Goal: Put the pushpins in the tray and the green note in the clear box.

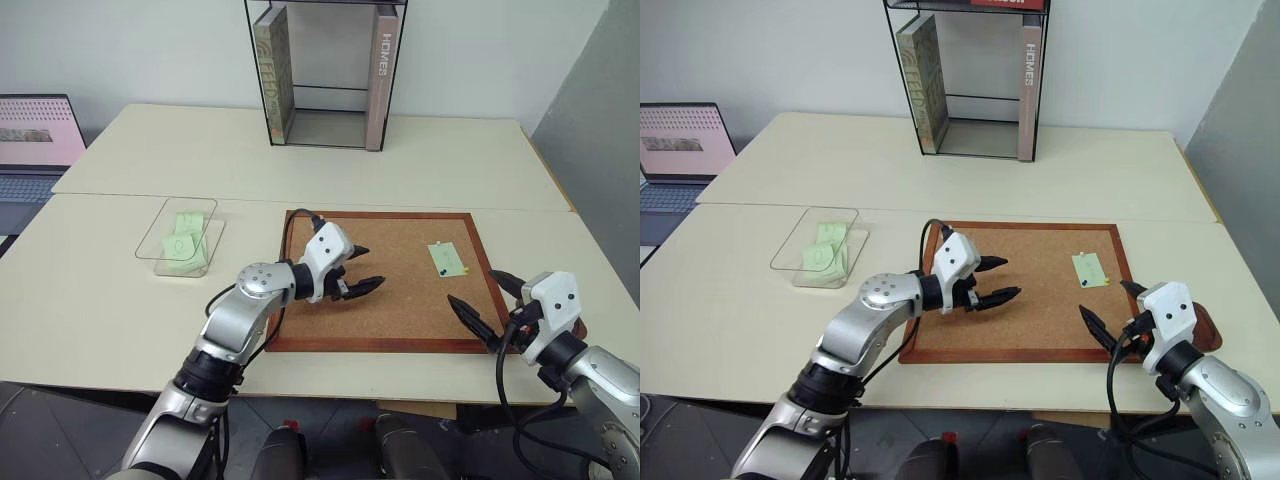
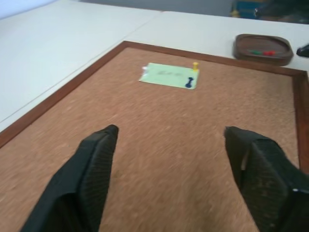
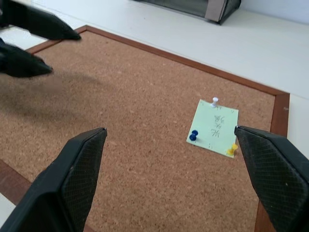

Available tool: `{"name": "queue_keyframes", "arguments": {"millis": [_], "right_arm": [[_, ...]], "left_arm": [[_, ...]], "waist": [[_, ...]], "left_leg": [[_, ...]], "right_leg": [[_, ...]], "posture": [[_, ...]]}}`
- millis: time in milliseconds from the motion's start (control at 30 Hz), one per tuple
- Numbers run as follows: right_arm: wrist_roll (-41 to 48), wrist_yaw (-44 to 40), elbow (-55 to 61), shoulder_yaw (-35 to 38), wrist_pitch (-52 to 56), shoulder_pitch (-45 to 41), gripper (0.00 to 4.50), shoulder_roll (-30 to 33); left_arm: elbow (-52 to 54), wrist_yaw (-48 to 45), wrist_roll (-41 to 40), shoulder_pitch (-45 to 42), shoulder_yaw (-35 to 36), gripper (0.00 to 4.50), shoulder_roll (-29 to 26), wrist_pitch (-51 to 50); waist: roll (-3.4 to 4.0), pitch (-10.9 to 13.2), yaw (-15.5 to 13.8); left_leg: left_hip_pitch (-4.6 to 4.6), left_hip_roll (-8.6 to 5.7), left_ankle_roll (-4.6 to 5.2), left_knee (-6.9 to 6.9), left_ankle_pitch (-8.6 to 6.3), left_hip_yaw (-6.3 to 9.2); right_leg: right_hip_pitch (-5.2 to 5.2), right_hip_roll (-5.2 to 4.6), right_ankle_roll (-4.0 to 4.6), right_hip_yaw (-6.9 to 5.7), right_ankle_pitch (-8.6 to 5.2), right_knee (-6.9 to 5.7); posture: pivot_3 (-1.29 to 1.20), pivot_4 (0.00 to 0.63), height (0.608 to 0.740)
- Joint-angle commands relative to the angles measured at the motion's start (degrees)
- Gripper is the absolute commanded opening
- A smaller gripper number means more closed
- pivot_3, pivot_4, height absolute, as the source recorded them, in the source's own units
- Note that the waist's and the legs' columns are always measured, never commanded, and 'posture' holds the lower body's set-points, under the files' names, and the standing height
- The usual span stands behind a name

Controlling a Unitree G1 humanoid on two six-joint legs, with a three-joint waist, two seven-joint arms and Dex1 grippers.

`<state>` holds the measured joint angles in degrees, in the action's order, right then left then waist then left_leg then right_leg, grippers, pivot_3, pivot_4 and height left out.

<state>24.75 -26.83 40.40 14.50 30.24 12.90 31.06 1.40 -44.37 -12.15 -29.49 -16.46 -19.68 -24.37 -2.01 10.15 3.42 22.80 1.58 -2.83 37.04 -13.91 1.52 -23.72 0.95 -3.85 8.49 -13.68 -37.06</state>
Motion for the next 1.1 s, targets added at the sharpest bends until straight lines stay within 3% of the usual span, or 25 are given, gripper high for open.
{"name": "queue_keyframes", "arguments": {"millis": [33, 433, 567, 833, 1100], "right_arm": [[0.4, 0.8, 1.9, 0.9, -0.5, -0.8, 4.5, -0.2], [0.4, 0.6, -1.3, -2.0, 1.8, -6.9, 4.5, 0.9], [0.2, 0.5, -4.5, -3.7, 2.6, -11.1, 4.5, 0.9], [-0.3, 0.4, -17.2, -5.0, 6.1, -22.7, 4.5, 1.3], [-6.7, -2.6, -39.0, -10.9, 0.0, -35.7, 4.5, -0.1]], "left_arm": [[-5.4, 0.0, 2.0, -3.5, -1.0, 2.88, 2.7, 4.5], [-17.8, 0.1, 5.7, -7.5, -1.8, 0.64, 9.5, 11.9], [-21.0, 0.6, 6.7, -7.8, -1.7, 0.08, 11.1, 12.7], [-25.1, 0.4, 8.9, -6.6, -1.9, 0.04, 11.5, 12.6], [-23.7, 0.1, 9.9, -5.2, -2.5, 0.04, 11.5, 12.0]], "waist": [[0.0, 0.0, -0.1], [0.0, 0.0, -0.1], [0.0, 0.0, -0.1], [0.0, 0.0, 0.0], [0.02, 0.0, 0.0]], "left_leg": [[0.0, 0.0, 0.0, -0.01, 0.0, 0.01], [0.0, -0.06, 0.0, 0.03, 0.0, 0.03], [0.0, -0.08, 0.0, 0.04, 0.0, 0.02], [0.01, -0.09, 0.01, 0.03, 0.0, 0.03], [-0.01, -0.09, 0.01, 0.01, 0.0, 0.02]], "right_leg": [[0.0, 0.0, -0.04, 0.0, 0.03, -0.01], [0.07, -0.01, -0.11, 0.03, 0.06, 0.05], [0.08, -0.01, -0.16, 0.06, 0.09, 0.05], [0.07, -0.01, -0.35, 0.08, 0.2, 0.05], [0.09, -0.01, -0.4, 0.07, 0.23, 0.05]], "posture": [[0.0, 0.15, 0.74], [0.0, 0.15, 0.74], [0.0, 0.15, 0.74], [0.0, 0.15, 0.74], [0.0, 0.15, 0.74]]}}
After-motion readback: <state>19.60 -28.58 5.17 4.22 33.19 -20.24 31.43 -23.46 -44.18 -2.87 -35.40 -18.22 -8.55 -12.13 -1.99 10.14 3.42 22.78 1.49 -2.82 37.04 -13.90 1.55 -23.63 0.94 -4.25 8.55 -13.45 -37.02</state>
